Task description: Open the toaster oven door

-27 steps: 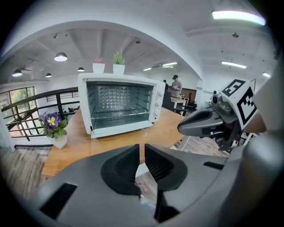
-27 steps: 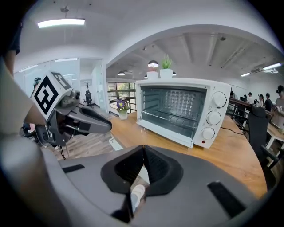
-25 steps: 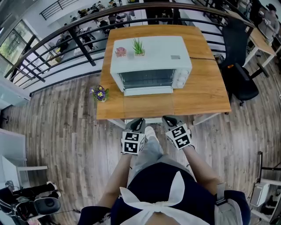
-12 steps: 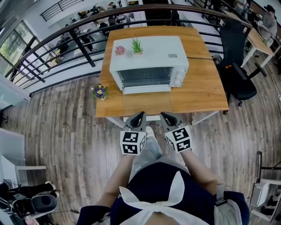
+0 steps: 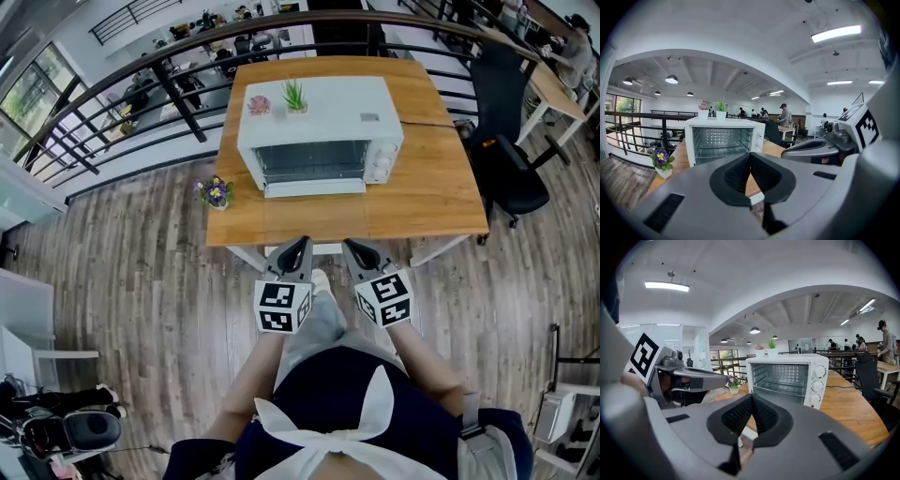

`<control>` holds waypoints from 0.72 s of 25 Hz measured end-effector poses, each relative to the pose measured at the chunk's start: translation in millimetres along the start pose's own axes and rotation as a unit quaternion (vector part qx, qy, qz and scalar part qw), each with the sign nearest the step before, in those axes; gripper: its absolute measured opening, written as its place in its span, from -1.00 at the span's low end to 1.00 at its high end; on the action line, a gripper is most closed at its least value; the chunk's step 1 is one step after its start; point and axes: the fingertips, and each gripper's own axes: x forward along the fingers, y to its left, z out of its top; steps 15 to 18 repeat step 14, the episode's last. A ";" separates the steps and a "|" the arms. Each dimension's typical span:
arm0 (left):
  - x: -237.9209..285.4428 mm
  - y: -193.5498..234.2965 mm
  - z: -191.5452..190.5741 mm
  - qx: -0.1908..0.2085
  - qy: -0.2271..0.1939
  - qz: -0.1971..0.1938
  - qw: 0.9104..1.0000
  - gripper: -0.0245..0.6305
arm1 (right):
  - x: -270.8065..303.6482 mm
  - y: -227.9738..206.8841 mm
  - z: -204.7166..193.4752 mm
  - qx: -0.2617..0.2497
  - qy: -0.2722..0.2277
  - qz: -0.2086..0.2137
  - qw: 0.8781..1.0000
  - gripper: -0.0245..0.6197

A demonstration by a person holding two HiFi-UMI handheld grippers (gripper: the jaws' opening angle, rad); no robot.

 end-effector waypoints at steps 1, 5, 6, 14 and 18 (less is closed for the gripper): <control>-1.3 0.8 -0.5 -0.001 0.001 0.001 1.000 -0.86 | -0.4 0.6 0.0 0.000 0.001 0.000 1.000 -0.91; -4.5 2.4 -2.7 -0.005 0.005 0.003 1.000 -0.86 | -2.5 2.1 -0.8 0.001 0.004 0.001 1.000 -0.91; -4.9 2.2 -3.3 -0.006 0.006 0.003 1.000 -0.86 | -3.1 2.3 -1.4 0.001 0.005 0.001 1.000 -0.91; -11.4 -3.7 -0.6 -0.013 0.001 -0.005 1.000 -0.86 | -8.7 4.3 -1.5 0.001 0.006 0.003 1.000 -0.91; -11.4 -3.7 -0.6 -0.013 0.001 -0.005 1.000 -0.86 | -8.7 4.3 -1.5 0.001 0.006 0.003 1.000 -0.91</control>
